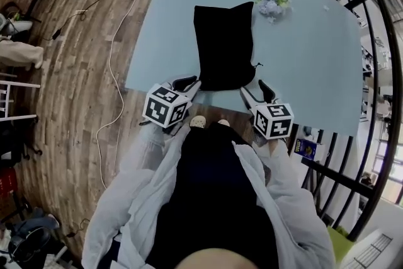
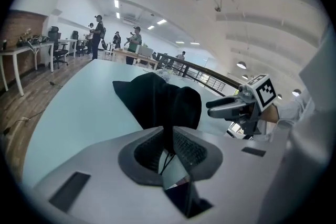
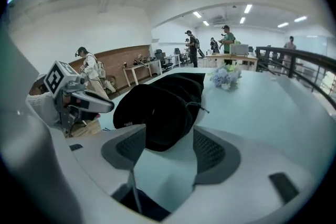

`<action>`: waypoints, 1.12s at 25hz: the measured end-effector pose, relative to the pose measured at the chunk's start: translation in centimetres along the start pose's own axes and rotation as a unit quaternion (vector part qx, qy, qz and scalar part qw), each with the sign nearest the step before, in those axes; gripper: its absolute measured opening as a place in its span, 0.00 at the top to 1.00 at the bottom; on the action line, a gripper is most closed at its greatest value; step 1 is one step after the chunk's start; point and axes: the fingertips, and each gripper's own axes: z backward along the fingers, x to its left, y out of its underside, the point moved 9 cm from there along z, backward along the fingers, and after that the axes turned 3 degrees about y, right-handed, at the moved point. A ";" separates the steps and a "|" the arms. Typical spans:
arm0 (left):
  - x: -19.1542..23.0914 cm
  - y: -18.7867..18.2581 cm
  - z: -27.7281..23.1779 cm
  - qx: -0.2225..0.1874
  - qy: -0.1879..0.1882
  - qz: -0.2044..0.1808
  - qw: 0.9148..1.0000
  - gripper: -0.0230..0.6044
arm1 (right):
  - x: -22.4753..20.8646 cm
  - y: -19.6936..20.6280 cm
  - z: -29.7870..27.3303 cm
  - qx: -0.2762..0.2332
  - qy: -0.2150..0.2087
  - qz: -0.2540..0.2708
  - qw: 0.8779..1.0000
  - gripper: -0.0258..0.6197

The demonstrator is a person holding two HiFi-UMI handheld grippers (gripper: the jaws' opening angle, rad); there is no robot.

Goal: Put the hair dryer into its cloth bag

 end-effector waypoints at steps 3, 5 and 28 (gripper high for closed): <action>-0.2 0.8 0.9 0.006 -0.008 0.005 1.000 0.82 | -1.9 -1.4 0.0 -0.003 0.014 0.045 0.999 0.50; -0.3 1.7 1.0 0.018 -0.012 0.010 1.000 0.73 | -2.3 -2.8 -0.3 0.002 0.015 0.104 0.995 0.50; -3.0 2.5 -2.7 0.044 -0.132 0.019 0.990 0.89 | -3.5 -4.7 -2.2 0.074 -0.020 0.337 0.938 0.92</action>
